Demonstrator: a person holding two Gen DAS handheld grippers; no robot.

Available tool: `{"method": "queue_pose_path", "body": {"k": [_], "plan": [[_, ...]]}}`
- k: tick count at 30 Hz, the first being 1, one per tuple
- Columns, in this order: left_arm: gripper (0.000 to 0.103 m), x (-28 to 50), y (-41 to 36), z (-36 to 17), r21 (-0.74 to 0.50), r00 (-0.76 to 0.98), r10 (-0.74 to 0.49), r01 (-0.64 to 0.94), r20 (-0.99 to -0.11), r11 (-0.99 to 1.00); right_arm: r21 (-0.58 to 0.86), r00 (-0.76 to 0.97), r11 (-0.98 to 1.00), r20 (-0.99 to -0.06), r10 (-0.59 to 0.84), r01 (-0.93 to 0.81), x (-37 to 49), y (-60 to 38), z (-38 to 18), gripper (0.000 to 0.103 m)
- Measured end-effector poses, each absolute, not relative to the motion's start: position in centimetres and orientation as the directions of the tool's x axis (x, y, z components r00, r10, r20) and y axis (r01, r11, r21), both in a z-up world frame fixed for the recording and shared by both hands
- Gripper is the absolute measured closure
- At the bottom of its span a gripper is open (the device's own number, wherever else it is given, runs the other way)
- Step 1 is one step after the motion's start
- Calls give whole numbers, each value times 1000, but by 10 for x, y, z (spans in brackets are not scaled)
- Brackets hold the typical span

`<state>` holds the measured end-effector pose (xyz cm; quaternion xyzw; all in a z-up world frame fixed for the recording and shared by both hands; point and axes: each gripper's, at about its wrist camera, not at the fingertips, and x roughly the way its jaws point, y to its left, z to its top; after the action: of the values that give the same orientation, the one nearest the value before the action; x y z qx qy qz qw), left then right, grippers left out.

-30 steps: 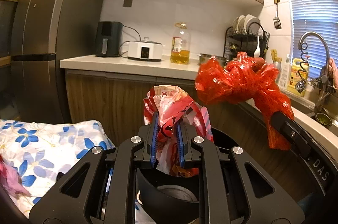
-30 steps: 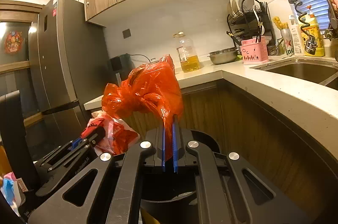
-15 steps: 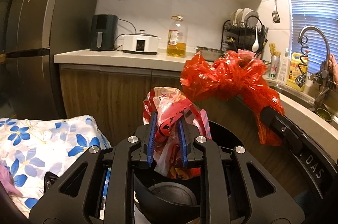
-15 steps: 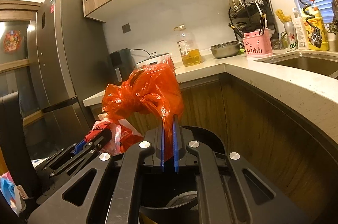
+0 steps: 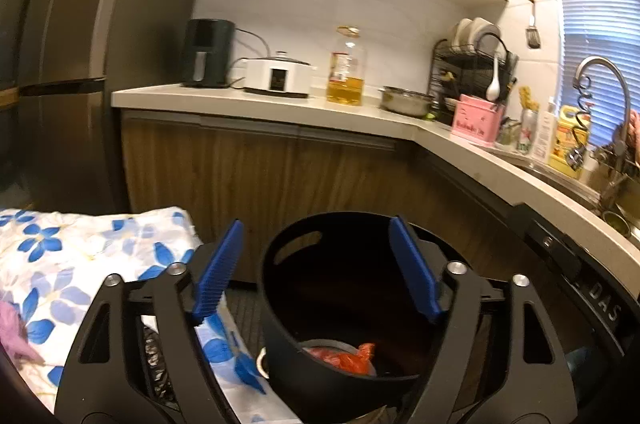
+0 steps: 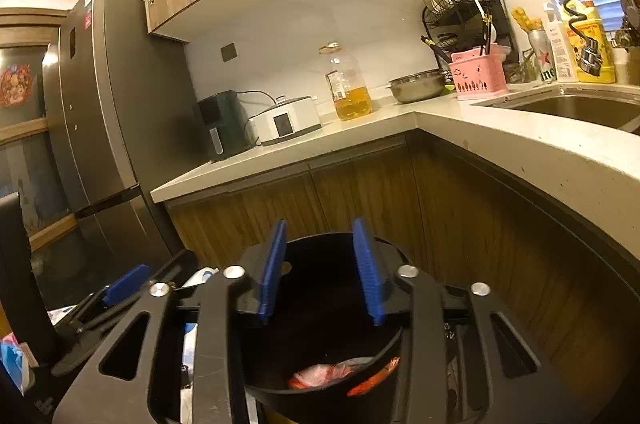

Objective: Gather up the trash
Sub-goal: 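Move the right tool back to the table and grasp the black bag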

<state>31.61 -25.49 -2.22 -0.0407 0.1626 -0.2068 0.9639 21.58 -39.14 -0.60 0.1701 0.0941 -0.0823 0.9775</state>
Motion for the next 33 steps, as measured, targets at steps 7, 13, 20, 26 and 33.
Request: {"method": "queue_pose_path", "body": {"k": [7,13,20,26,33], "plan": [[13,298,-235,-19,-144,878,-378,350,-294,926,316,968,929,-220,-124,190,202,-385,-6,48],[9,273,-217,-16,-118,893,-340,319,-295,940,305,970,935,-213,-119,182,183,-373,-2,35],[6,240,-182,-18,-118,907,-301,278,-295,953,281,973,947,-207,-97,155,160,-354,-3,28],[6,208,-147,-22,-108,930,-222,198,-293,974,268,975,954,-205,-81,136,145,-337,-4,27],[6,179,-109,-23,-94,947,-157,136,-279,986,246,976,964,-212,-49,102,136,-310,-7,27]]}}
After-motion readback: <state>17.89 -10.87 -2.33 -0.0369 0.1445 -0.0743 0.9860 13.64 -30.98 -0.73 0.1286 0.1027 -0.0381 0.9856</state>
